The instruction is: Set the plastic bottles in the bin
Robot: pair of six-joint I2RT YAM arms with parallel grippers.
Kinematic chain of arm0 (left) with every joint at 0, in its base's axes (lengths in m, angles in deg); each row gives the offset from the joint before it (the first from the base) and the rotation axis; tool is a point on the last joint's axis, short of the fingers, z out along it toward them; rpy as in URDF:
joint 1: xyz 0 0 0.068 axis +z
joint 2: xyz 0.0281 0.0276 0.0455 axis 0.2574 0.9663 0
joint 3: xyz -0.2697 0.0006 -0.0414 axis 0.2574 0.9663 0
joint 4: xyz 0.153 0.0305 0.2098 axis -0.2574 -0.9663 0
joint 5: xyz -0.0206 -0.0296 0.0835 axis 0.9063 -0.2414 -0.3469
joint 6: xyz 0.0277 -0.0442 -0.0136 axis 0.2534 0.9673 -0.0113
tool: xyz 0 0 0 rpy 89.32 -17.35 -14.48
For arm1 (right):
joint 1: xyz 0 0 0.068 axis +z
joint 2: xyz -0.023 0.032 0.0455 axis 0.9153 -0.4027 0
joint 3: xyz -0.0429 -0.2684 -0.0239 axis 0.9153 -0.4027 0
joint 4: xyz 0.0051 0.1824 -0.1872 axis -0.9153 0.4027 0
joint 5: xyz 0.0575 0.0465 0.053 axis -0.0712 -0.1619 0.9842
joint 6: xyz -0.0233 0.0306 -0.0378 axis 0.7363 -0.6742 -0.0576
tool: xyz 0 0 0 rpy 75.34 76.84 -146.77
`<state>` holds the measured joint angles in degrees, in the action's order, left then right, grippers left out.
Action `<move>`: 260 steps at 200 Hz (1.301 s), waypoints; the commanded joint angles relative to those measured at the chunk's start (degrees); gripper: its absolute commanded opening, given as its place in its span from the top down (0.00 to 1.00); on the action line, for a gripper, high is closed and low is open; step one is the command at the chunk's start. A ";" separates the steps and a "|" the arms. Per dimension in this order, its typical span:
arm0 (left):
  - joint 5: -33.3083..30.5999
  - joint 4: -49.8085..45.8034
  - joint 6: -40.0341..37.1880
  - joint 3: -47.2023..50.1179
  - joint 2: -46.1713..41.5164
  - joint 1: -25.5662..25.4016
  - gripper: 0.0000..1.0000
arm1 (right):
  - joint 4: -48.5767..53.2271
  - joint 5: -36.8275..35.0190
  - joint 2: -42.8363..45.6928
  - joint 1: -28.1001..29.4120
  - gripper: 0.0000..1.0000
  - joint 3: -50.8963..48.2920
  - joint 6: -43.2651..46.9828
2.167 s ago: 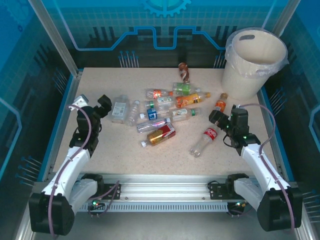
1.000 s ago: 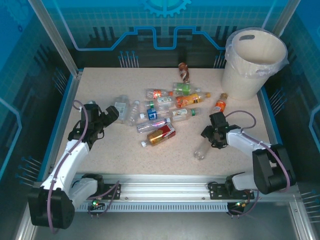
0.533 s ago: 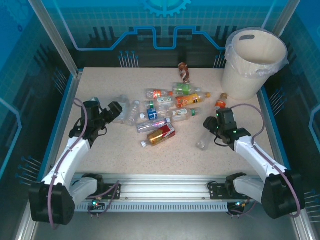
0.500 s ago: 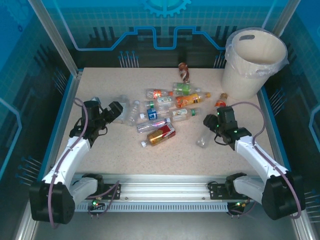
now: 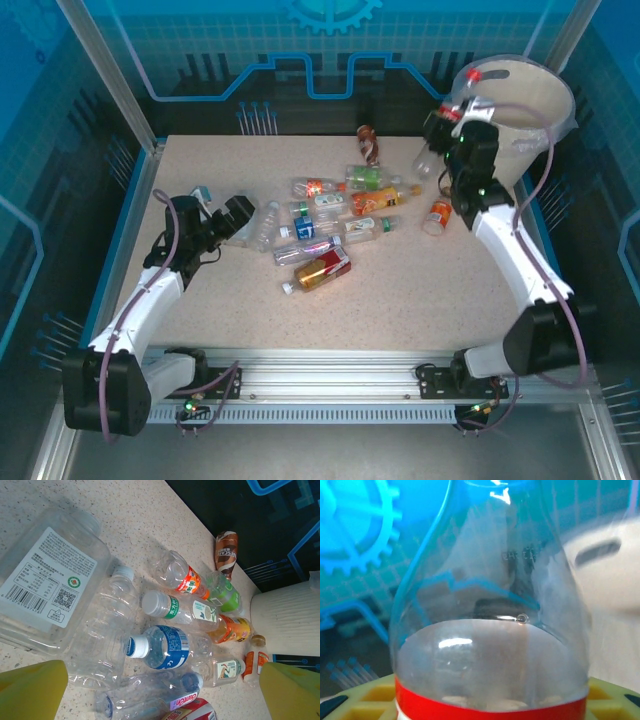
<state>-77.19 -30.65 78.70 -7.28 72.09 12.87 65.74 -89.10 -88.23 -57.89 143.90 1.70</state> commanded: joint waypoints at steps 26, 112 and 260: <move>0.53 1.42 -0.87 -0.80 0.30 -0.24 0.01 | -15.19 -14.48 -11.12 -1.61 0.58 15.46 10.33; -0.55 2.32 -1.56 -0.36 2.87 -0.24 0.01 | -34.48 -24.20 -17.08 -5.24 0.55 16.96 11.42; 0.09 5.50 -0.01 -0.25 9.68 -0.24 0.01 | -37.44 -27.69 -19.94 -14.69 0.40 6.45 -23.15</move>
<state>-77.46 -27.57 78.24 -7.28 80.75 12.87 27.08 -117.25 -107.81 -70.44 150.87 -14.76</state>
